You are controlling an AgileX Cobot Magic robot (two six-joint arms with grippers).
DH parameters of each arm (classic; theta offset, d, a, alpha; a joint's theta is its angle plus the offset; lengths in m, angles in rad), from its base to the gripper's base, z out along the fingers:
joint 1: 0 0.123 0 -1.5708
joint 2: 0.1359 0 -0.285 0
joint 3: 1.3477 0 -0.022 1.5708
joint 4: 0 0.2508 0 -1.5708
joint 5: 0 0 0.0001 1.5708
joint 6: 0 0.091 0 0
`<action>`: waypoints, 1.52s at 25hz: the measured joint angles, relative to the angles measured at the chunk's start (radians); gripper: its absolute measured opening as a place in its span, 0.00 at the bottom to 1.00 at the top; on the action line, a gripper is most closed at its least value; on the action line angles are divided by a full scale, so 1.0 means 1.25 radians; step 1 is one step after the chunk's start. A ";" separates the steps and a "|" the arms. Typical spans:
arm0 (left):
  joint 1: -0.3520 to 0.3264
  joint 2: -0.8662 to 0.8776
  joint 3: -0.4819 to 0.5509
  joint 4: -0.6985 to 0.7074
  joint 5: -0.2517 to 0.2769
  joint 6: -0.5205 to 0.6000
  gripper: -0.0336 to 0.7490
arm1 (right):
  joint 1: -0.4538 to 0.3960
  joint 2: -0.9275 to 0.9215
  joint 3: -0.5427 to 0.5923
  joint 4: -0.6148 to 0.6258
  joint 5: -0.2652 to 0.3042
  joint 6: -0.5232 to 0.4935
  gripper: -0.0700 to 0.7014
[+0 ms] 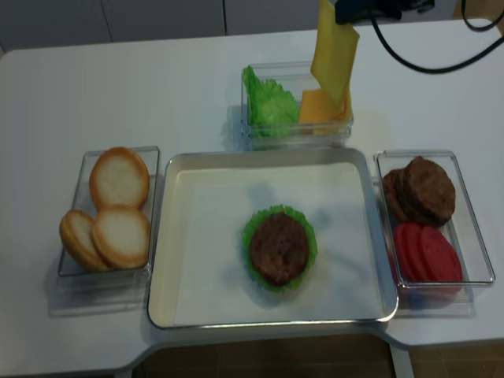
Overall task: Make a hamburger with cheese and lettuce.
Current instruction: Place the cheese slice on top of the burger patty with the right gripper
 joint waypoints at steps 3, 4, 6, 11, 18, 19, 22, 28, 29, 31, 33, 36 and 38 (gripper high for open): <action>0.000 0.000 0.000 0.000 0.000 0.000 0.57 | 0.000 -0.020 0.009 0.000 0.005 0.000 0.10; 0.000 0.000 0.000 0.000 0.000 0.000 0.56 | 0.000 -0.025 0.012 0.000 0.009 0.000 0.10; 0.000 0.000 0.000 0.000 0.000 0.000 0.56 | 0.000 -0.032 0.013 0.000 0.013 0.000 0.10; 0.000 0.000 0.000 0.000 0.000 0.000 0.56 | 0.009 -0.056 0.013 -0.003 0.016 -0.001 0.10; 0.000 0.000 0.000 0.000 0.000 0.000 0.56 | 0.073 -0.088 0.013 -0.019 0.031 -0.001 0.10; 0.000 0.000 0.000 0.000 0.000 0.000 0.56 | 0.082 -0.089 0.013 -0.021 0.035 -0.001 0.10; 0.000 0.000 0.000 0.000 0.000 0.000 0.56 | 0.109 -0.094 0.013 -0.033 0.040 -0.001 0.10; 0.000 0.000 0.000 0.000 0.000 0.000 0.56 | 0.160 -0.105 0.014 -0.074 0.058 0.013 0.10; 0.000 0.000 0.000 0.000 0.000 0.000 0.56 | 0.168 -0.112 0.014 -0.085 0.060 0.018 0.10; 0.000 0.000 0.000 0.000 0.000 0.000 0.56 | 0.186 -0.123 0.014 -0.109 0.063 0.026 0.10; 0.000 0.000 0.000 0.000 0.000 0.000 0.56 | 0.200 -0.131 0.014 -0.123 0.064 0.036 0.10; 0.000 0.000 0.000 0.000 0.000 0.000 0.56 | 0.216 -0.140 0.014 -0.133 0.064 0.040 0.10; 0.000 0.000 0.000 0.000 0.000 0.000 0.56 | 0.221 -0.140 0.014 -0.133 0.064 0.043 0.10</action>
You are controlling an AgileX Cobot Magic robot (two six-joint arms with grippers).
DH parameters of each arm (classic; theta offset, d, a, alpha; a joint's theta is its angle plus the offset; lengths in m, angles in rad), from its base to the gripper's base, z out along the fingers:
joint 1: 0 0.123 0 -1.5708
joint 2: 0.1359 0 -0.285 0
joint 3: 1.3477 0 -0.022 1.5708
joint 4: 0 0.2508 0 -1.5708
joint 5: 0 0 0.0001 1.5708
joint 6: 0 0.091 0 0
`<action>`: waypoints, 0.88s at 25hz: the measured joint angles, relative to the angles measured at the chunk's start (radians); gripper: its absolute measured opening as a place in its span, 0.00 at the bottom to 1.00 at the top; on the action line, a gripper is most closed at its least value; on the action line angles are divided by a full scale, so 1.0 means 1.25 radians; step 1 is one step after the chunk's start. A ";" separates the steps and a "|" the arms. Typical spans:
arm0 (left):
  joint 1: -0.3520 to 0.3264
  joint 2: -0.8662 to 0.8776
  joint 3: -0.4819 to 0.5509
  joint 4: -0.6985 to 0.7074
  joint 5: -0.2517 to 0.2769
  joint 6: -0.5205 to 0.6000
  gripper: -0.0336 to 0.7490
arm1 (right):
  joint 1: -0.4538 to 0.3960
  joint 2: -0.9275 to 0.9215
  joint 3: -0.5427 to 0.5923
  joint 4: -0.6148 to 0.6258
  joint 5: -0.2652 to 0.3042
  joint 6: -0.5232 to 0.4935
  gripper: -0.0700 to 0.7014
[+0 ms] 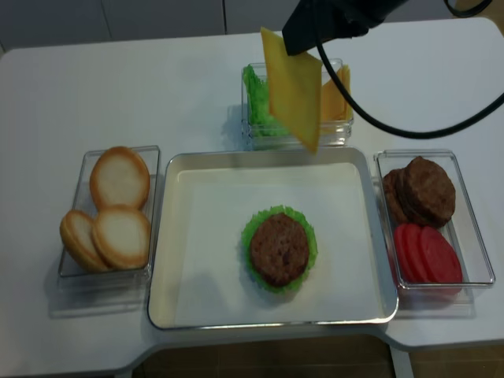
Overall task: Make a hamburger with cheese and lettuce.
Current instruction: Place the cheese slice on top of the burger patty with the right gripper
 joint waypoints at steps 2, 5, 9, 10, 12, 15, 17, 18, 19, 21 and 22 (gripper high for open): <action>0.000 0.000 0.000 0.000 0.000 0.000 0.56 | 0.000 -0.003 0.009 -0.001 0.000 0.007 0.10; 0.000 0.000 0.000 0.000 0.000 0.000 0.56 | 0.000 -0.014 0.051 -0.003 0.000 0.013 0.10; 0.000 0.000 0.000 0.000 0.000 0.000 0.56 | 0.000 -0.035 0.127 -0.003 0.000 0.014 0.10; 0.000 0.000 0.000 0.000 0.000 0.000 0.56 | 0.000 -0.039 0.146 -0.004 0.000 0.014 0.10; 0.000 0.000 0.000 0.000 0.000 0.000 0.56 | 0.000 -0.044 0.171 -0.004 -0.001 0.009 0.10; 0.000 0.000 0.000 0.000 0.000 0.000 0.56 | 0.000 -0.048 0.203 0.005 -0.001 0.004 0.10; 0.000 0.000 0.000 0.000 0.000 0.000 0.56 | 0.000 -0.049 0.215 0.013 -0.001 0.000 0.10; 0.000 0.000 0.000 0.000 0.000 0.000 0.56 | 0.000 -0.049 0.222 0.014 -0.001 -0.004 0.10; 0.000 0.000 0.000 0.000 0.000 0.000 0.56 | 0.000 -0.049 0.226 0.015 -0.003 -0.007 0.10; 0.000 0.000 0.000 0.000 0.000 0.000 0.56 | 0.000 -0.051 0.242 0.016 -0.006 -0.012 0.10; 0.000 0.000 0.000 0.000 0.000 0.000 0.56 | 0.000 -0.051 0.252 0.018 -0.006 -0.014 0.10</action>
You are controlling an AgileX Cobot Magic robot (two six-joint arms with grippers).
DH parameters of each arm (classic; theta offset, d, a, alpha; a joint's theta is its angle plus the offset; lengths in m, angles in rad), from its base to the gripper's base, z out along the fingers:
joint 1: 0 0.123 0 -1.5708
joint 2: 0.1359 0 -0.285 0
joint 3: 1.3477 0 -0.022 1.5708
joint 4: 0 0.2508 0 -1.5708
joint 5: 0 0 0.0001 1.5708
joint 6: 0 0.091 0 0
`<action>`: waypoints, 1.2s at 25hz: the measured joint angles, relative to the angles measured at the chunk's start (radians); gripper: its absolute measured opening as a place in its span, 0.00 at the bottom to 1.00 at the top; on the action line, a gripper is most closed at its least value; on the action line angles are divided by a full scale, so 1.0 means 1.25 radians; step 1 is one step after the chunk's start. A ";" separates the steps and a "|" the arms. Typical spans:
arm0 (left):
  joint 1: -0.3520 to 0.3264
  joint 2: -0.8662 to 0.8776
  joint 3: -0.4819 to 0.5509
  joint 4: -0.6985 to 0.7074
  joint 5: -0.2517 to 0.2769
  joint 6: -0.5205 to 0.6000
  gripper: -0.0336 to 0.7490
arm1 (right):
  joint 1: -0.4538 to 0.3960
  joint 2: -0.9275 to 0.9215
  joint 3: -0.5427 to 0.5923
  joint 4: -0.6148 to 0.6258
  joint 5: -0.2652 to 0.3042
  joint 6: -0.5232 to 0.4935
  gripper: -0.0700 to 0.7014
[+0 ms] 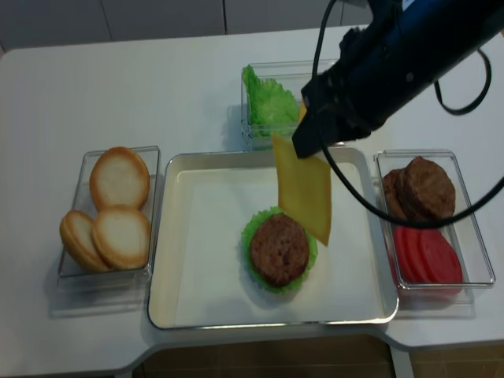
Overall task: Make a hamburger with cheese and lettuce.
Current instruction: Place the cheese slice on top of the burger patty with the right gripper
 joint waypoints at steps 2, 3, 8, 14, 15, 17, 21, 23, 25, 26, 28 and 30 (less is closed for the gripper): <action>0.000 0.000 0.000 0.000 0.000 0.000 0.56 | 0.000 0.000 0.023 0.001 -0.002 -0.008 0.10; 0.000 0.000 0.000 0.000 0.000 0.000 0.56 | 0.000 0.000 0.035 0.001 -0.002 -0.014 0.10; 0.000 0.000 0.000 0.000 0.000 0.000 0.56 | 0.000 0.000 0.054 0.021 -0.003 -0.036 0.10; 0.000 0.000 0.000 0.000 0.000 0.000 0.56 | 0.000 0.000 0.054 0.062 -0.003 -0.064 0.10; 0.000 0.000 0.000 0.000 0.000 0.000 0.56 | 0.000 0.003 0.054 0.064 -0.003 -0.064 0.10; 0.000 0.000 0.000 0.000 0.000 0.000 0.56 | 0.000 0.009 0.054 0.070 -0.005 -0.065 0.10; 0.000 0.000 0.000 0.000 0.000 0.000 0.56 | 0.000 0.018 0.054 0.087 -0.006 -0.067 0.10; 0.000 0.000 0.000 0.000 0.000 0.000 0.56 | 0.000 0.020 0.055 0.090 -0.006 -0.069 0.10; 0.000 0.000 0.000 0.000 0.000 0.000 0.56 | 0.000 0.020 0.055 0.093 -0.006 -0.069 0.10; 0.000 0.000 0.000 0.000 0.000 0.000 0.56 | 0.000 0.020 0.055 0.094 -0.006 -0.071 0.10; 0.000 0.000 0.000 0.000 0.000 0.000 0.56 | 0.000 0.020 0.055 0.094 -0.006 -0.071 0.10; 0.000 0.000 0.000 0.000 0.000 0.000 0.56 | 0.000 0.020 0.055 0.094 -0.006 -0.071 0.10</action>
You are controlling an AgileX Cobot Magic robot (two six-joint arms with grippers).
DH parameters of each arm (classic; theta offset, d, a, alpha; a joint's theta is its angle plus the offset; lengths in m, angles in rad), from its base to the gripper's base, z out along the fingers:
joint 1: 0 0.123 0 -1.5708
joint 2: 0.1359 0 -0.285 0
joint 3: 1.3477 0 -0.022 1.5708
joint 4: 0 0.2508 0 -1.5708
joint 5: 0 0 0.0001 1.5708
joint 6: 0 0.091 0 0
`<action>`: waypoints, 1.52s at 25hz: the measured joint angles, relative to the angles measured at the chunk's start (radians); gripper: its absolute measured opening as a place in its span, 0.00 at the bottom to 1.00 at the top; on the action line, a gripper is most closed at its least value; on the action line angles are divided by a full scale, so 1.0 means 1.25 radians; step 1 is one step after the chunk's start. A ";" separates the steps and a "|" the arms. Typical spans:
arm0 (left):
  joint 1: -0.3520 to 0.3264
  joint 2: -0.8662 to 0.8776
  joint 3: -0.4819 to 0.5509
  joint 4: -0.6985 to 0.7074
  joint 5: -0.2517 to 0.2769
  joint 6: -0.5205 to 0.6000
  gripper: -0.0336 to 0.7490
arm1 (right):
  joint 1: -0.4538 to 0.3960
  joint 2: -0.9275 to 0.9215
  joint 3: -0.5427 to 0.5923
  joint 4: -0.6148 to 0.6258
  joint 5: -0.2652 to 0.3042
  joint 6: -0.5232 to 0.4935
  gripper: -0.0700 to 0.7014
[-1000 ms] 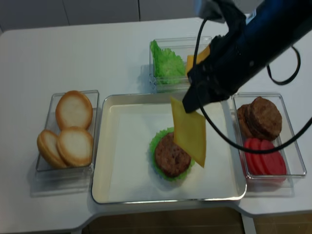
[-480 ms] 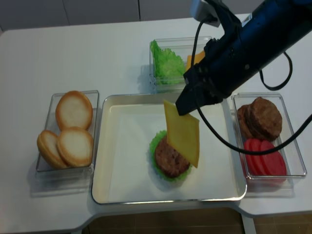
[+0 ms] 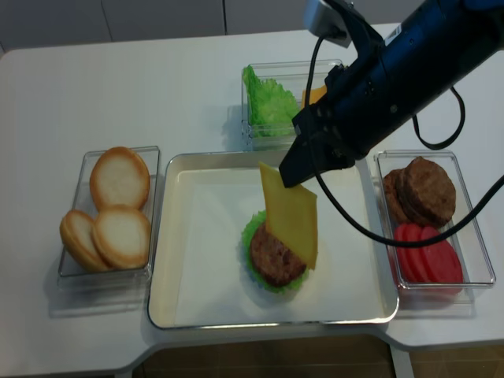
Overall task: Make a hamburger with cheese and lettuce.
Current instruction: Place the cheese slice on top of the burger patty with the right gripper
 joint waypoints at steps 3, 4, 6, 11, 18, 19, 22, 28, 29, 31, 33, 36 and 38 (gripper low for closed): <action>0.000 0.000 0.000 0.000 0.000 0.000 0.56 | 0.000 0.002 0.000 0.000 0.000 0.000 0.10; 0.000 0.000 0.000 0.000 0.000 0.000 0.56 | 0.000 0.005 0.000 0.002 0.000 0.000 0.10; 0.000 0.000 0.000 0.000 0.000 0.000 0.56 | 0.000 0.017 0.000 0.004 0.000 0.000 0.10; 0.000 0.000 0.000 0.000 0.000 0.000 0.56 | 0.000 0.045 0.000 0.012 -0.003 -0.008 0.10; 0.000 0.000 0.000 0.000 0.000 0.000 0.56 | 0.000 0.080 0.002 0.031 -0.003 -0.018 0.10; 0.000 0.000 0.000 0.000 0.000 0.000 0.56 | 0.000 0.086 0.004 0.033 -0.007 -0.020 0.10; 0.000 0.000 0.000 0.000 0.000 0.000 0.56 | 0.000 0.099 0.008 0.036 -0.008 -0.026 0.10; 0.000 0.000 0.000 0.000 0.000 0.000 0.56 | 0.002 0.115 0.011 0.048 -0.009 -0.034 0.10; 0.000 0.000 0.000 0.000 0.000 0.000 0.56 | 0.001 0.115 0.011 0.051 -0.009 -0.036 0.10; 0.000 0.000 0.000 0.000 0.000 0.000 0.56 | 0.011 0.115 0.011 0.055 -0.011 -0.036 0.10; 0.000 0.000 0.000 0.000 0.000 0.000 0.56 | 0.026 0.115 0.011 0.055 -0.013 -0.037 0.10; 0.000 0.000 0.000 0.000 0.000 0.000 0.56 | 0.057 0.115 0.011 0.055 -0.015 -0.048 0.10; 0.000 0.000 0.000 0.000 0.000 0.000 0.56 | 0.070 0.115 0.011 0.055 -0.015 -0.053 0.10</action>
